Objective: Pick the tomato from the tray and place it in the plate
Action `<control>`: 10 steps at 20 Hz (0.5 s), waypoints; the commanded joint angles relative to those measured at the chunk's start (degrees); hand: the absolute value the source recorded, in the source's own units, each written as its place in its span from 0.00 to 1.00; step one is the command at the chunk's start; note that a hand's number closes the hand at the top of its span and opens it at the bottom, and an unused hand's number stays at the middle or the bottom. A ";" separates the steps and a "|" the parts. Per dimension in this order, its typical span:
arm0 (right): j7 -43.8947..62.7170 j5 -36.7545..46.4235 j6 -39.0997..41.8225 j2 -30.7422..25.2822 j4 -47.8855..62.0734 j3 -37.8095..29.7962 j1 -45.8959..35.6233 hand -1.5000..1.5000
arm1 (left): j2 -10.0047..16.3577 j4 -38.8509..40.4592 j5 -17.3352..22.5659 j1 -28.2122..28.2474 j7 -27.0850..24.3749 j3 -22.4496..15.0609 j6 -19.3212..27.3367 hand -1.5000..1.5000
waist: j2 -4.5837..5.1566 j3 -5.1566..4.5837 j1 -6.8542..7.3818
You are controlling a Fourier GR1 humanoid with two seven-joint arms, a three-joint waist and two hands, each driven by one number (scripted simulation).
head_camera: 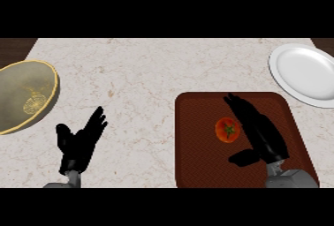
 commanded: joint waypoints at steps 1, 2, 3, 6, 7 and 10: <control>-2.12 2.07 -0.79 1.26 4.45 -0.64 -1.03 0.00 | -1.72 -0.01 -0.87 3.75 -1.37 -0.87 -0.20 0.50 | 0.21 -0.25 0.05; -2.07 3.26 -2.33 3.74 10.99 0.00 -5.56 0.00 | -0.13 3.15 0.43 -0.89 0.14 1.25 -1.79 0.50 | 0.30 -0.25 0.17; -1.82 1.38 1.26 1.33 7.23 -2.18 -5.01 0.00 | -2.60 -1.11 -2.30 5.16 -1.24 -2.52 0.52 0.50 | 0.21 -0.25 0.16; -1.07 5.03 -1.43 5.31 12.69 0.74 -6.23 0.00 | 1.54 2.07 0.72 -2.75 3.25 2.99 -2.62 0.50 | 0.28 -0.25 0.09; -3.63 3.91 0.35 2.30 8.26 -0.88 -2.17 0.00 | -0.84 1.89 -0.47 -0.32 0.76 1.90 -1.55 0.50 | 0.20 -0.25 -0.11; -7.26 8.13 -2.32 0.91 16.15 1.32 -4.57 1.00 | -1.22 0.68 -2.09 0.95 0.65 0.12 -0.69 0.50 | 0.28 -0.24 0.17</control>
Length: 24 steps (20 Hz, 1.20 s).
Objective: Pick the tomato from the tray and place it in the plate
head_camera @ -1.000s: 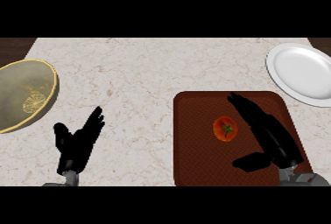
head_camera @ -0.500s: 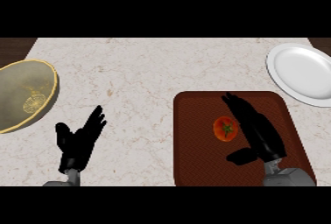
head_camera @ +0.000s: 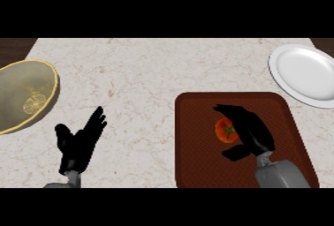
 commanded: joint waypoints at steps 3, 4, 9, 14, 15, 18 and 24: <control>-4.31 2.44 1.38 -2.90 -0.41 -1.62 -0.87 1.00 | -0.20 1.35 -0.13 0.71 0.31 0.85 -1.41 0.50 | 0.25 -0.06 -0.14; -3.20 4.64 -0.61 -0.20 1.15 -0.02 -1.11 1.00 | -0.74 -0.99 -2.24 2.68 0.74 -0.82 -0.11 0.50 | 0.25 -0.06 -0.05; -8.98 5.75 -6.83 1.04 11.05 -3.44 -5.48 1.00 | -1.16 -1.50 -0.75 1.83 2.01 0.78 -1.01 0.50 | 0.30 -0.05 0.10; 17.93 7.56 -8.90 6.40 12.51 -15.54 -12.57 1.00 | -1.17 0.02 -1.35 0.15 0.22 -0.33 -1.80 0.50 | 1.64 -0.10 2.48; 22.10 7.53 -9.45 6.25 12.91 -18.24 -13.13 1.00 | -0.70 0.00 -1.36 -0.46 0.66 0.32 -1.44 0.50 | 2.06 -0.15 2.23; 31.56 7.73 -13.02 5.99 13.98 -24.77 -16.39 1.00 | -1.53 -0.33 -1.25 -0.91 0.50 -0.30 -1.44 0.50 | 3.04 -0.23 2.22; 48.73 19.60 -23.54 0.73 17.31 -30.91 -28.74 1.00 | -1.14 -1.26 -1.83 -3.24 0.98 -1.79 -2.74 0.50 | 3.58 -0.42 6.57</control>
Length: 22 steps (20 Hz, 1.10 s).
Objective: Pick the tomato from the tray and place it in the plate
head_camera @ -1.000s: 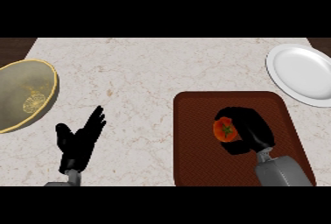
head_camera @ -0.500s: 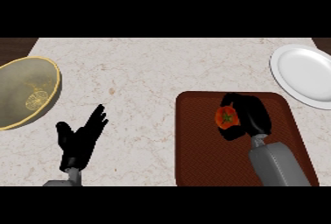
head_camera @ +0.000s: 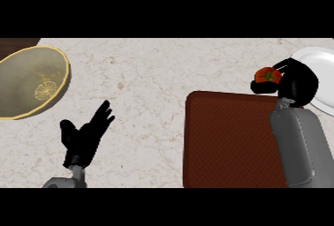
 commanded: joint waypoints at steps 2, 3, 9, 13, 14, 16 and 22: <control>16.10 9.61 -7.44 -3.89 3.87 -5.87 -10.47 1.00 | 0.15 0.76 -0.94 -0.92 0.98 -1.37 -0.61 0.50 | 0.84 -0.20 3.08; 18.43 11.49 -9.64 -4.52 5.23 -6.90 -11.23 1.00 | -0.60 0.83 -0.74 -1.14 1.09 -2.11 -0.89 0.50 | 1.08 -0.09 3.04; 31.11 23.95 -18.25 -6.36 10.41 -10.69 -16.96 1.00 | -1.08 1.59 -1.40 -1.80 0.82 -2.77 -0.67 0.50 | 1.10 0.04 3.89; 33.39 28.53 -23.39 -7.62 12.88 -15.39 -18.83 1.00 | -1.03 1.34 -1.30 -1.52 1.80 -3.07 -0.89 0.50 | 0.87 0.24 3.41; 33.42 29.31 -25.16 -7.39 12.81 -16.16 -19.72 1.00 | -1.23 1.74 -2.04 -1.79 1.53 -3.27 -0.27 0.50 | 0.80 0.27 3.15; 34.03 32.76 -29.71 -6.34 12.91 -17.49 -17.88 1.00 | -1.19 1.59 -1.09 -1.97 1.85 -1.93 0.10 0.50 | 0.52 0.29 2.33; 34.77 41.21 -34.52 -8.16 16.91 -24.36 -14.46 1.00 | -0.11 1.32 -0.68 0.96 1.12 -1.26 -0.55 0.50 | 0.23 0.35 1.46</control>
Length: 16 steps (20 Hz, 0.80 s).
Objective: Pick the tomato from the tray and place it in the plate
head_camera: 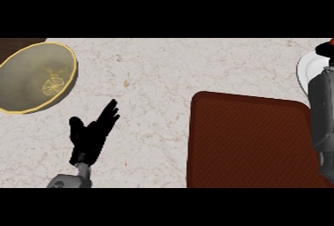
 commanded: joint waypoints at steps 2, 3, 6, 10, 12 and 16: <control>11.62 7.28 -10.83 -1.58 2.38 -5.46 1.66 1.00 | -0.46 0.66 -0.48 0.37 0.62 -0.02 0.96 0.50 | -0.12 0.00 -1.46; 12.66 8.73 -10.94 -1.18 2.70 -6.71 1.58 1.00 | 0.22 0.53 0.69 0.80 -0.17 1.38 0.36 0.50 | -0.20 -0.06 -1.10; 11.26 9.03 -14.36 -2.43 4.48 -10.58 2.59 1.00 | 0.64 0.27 0.76 0.92 0.31 1.89 0.51 0.50 | -0.64 0.02 -2.15; 8.63 9.85 -16.63 -5.01 9.63 -14.65 2.01 1.00 | 1.09 0.71 0.44 1.94 0.31 1.68 0.09 0.50 | -0.85 0.04 -2.34; 7.23 9.31 -20.84 -5.26 10.70 -16.42 3.28 1.00 | 0.74 1.67 0.78 1.49 -0.56 1.99 -0.11 0.50 | -0.85 0.05 -2.88; 3.01 7.50 -23.26 -9.44 15.85 -19.94 2.64 1.00 | 0.90 0.24 1.66 3.86 0.07 1.99 -0.72 0.50 | -1.18 0.10 -2.84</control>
